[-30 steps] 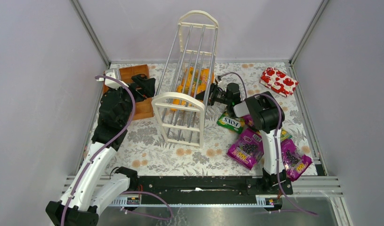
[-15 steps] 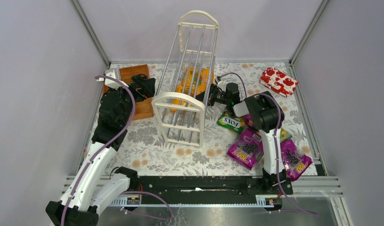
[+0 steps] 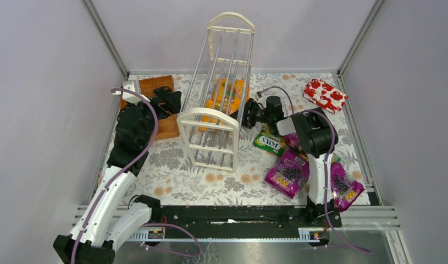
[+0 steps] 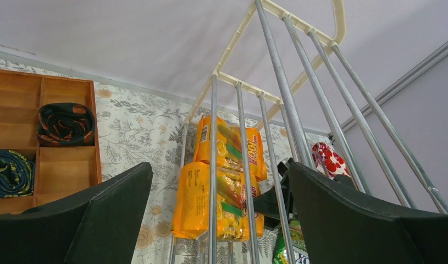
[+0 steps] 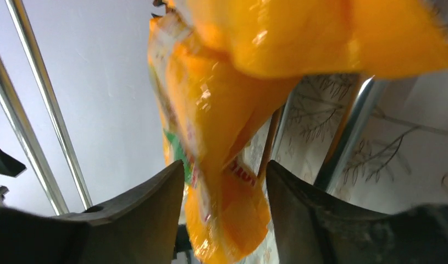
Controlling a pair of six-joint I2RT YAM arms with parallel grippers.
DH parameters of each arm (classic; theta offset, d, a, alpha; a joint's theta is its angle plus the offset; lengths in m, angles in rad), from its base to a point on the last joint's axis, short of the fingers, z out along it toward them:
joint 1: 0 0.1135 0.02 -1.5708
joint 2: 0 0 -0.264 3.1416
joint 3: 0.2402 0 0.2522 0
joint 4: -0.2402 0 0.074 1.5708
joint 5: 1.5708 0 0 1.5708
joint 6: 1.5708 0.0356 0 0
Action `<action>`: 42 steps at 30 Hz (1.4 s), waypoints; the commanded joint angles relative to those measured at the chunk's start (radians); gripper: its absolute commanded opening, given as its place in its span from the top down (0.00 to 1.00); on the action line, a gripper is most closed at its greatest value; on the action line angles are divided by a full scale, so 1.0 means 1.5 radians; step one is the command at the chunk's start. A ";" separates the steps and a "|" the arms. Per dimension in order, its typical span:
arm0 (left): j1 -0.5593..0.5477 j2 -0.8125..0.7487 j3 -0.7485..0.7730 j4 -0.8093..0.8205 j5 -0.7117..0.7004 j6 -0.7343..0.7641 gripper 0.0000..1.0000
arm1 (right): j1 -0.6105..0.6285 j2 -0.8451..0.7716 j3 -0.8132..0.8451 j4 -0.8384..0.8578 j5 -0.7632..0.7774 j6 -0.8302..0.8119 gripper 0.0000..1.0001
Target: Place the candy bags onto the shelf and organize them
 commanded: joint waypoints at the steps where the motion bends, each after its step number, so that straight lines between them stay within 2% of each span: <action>1: -0.002 -0.006 0.012 0.021 0.002 0.006 0.01 | -0.005 -0.143 -0.017 -0.188 0.025 -0.159 0.33; 6: -0.003 -0.017 0.009 0.024 -0.007 0.010 0.01 | -0.007 -0.297 -0.047 -0.465 0.130 -0.370 0.18; 10: -0.007 -0.029 0.008 0.025 -0.015 0.013 0.01 | -0.006 -0.425 -0.061 -0.704 0.276 -0.506 0.07; 15: -0.017 -0.050 0.007 0.025 -0.035 0.022 0.01 | 0.003 -0.584 -0.084 -0.855 0.452 -0.597 0.02; 19: -0.033 -0.061 0.007 0.022 -0.054 0.030 0.01 | 0.027 -0.667 -0.129 -0.866 0.562 -0.638 0.00; 23: -0.050 -0.068 0.009 0.019 -0.070 0.044 0.01 | 0.077 -0.710 -0.185 -0.818 0.635 -0.696 0.00; 27: -0.061 -0.077 0.013 0.013 -0.083 0.051 0.01 | 0.156 -0.728 -0.220 -0.801 0.652 -0.864 0.00; 35: -0.081 -0.080 0.017 0.007 -0.106 0.060 0.01 | 0.208 -0.704 -0.252 -0.805 0.634 -1.098 0.00; 42: -0.101 -0.073 0.018 0.006 -0.117 0.066 0.01 | 0.225 -0.626 -0.248 -0.775 0.642 -1.177 0.00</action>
